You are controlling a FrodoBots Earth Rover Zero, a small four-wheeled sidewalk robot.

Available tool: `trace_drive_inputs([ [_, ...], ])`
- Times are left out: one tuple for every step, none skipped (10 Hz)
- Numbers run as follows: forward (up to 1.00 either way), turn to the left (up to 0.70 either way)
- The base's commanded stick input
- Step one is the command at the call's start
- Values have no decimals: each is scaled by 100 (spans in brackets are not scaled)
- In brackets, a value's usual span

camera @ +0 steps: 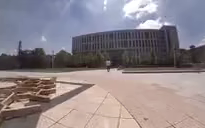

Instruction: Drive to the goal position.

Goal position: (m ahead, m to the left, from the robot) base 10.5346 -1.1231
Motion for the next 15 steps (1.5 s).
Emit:
trace_drive_inputs([
  [70,0],
  [70,0],
  [70,0],
  [70,0],
  [70,0],
  [70,0],
  [70,-3],
  [70,-19],
  [70,-16],
  [70,-8],
  [70,0],
  [70,0],
  [70,0],
  [70,0],
  [70,0],
])
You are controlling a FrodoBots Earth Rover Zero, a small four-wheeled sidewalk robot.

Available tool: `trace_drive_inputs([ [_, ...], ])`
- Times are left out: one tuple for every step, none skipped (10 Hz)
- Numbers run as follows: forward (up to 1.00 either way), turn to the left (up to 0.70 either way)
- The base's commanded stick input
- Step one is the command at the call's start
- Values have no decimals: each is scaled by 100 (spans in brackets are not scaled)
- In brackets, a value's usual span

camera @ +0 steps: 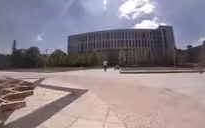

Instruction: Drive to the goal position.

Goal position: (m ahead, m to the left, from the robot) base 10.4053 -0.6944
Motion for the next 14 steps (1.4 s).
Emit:
trace_drive_inputs([
  [70,0],
  [70,0],
  [70,0],
  [70,0],
  [70,0],
  [70,0],
  [70,0],
  [70,0],
  [70,0],
  [70,0],
  [70,0],
  [70,0],
  [70,0],
  [70,0],
])
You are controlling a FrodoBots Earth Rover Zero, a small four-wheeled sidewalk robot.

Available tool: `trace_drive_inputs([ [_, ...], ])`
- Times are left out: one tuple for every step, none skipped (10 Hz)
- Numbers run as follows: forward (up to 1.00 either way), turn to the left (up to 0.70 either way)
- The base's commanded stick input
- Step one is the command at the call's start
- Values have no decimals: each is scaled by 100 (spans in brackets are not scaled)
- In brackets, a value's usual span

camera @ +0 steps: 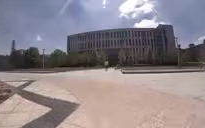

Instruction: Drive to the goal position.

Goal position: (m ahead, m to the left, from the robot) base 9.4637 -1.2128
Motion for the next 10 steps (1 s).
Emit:
trace_drive_inputs([
  [70,0],
  [70,0],
  [70,0],
  [70,0],
  [70,0],
  [70,0],
  [70,0],
  [70,-33],
  [70,-25],
  [70,-14],
])
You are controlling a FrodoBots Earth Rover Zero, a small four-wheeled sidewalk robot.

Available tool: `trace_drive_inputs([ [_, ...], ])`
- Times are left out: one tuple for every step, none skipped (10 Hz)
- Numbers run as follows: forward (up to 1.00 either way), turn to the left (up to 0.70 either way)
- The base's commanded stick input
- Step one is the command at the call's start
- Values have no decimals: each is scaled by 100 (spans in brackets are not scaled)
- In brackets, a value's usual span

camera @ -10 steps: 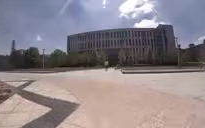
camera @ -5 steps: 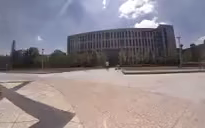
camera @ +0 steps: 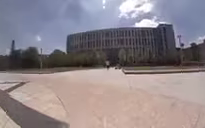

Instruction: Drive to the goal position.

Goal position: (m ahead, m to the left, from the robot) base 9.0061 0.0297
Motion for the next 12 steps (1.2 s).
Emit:
trace_drive_inputs([
  [70,-4],
  [70,-17],
  [70,-32],
  [70,-20],
  [70,-8],
  [70,0],
  [70,0],
  [9,0],
  [0,0],
  [0,0],
  [0,0],
  [0,0],
])
